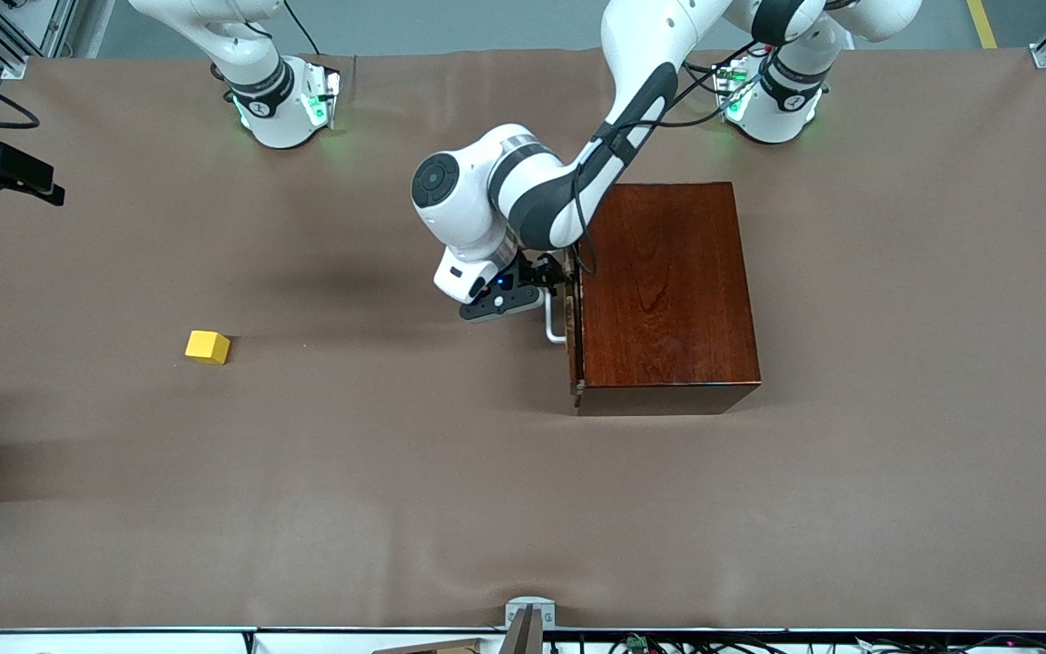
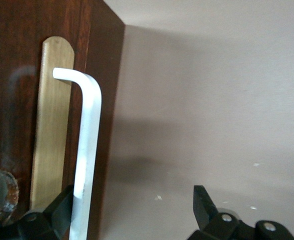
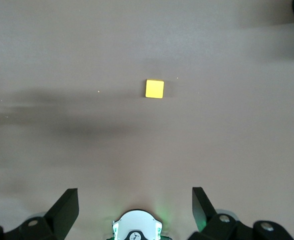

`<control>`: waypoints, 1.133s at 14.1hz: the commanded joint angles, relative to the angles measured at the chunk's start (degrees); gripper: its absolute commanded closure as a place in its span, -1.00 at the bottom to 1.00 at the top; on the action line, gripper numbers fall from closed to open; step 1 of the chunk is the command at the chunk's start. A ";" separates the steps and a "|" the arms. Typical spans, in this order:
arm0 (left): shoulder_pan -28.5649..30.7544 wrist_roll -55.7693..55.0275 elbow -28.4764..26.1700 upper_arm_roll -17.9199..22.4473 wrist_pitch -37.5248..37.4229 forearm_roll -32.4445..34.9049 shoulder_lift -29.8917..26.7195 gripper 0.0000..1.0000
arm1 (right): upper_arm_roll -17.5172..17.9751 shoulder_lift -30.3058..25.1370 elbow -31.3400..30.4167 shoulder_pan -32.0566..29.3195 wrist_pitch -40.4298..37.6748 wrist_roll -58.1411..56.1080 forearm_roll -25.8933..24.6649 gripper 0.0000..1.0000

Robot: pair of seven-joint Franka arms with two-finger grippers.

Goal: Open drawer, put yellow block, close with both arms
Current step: 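Pull the drawer open by its handle with the left gripper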

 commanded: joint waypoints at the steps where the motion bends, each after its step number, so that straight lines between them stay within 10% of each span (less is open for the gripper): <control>1: -0.67 -4.46 2.03 -1.53 6.53 -0.04 2.24 -1.00 | 0.95 0.10 0.39 -1.59 -0.54 -0.53 1.10 -1.00; 16: -2.78 -11.67 4.58 -2.67 18.32 -3.74 3.82 -1.00 | 0.95 0.10 0.39 -1.68 -0.54 -0.53 1.10 -1.00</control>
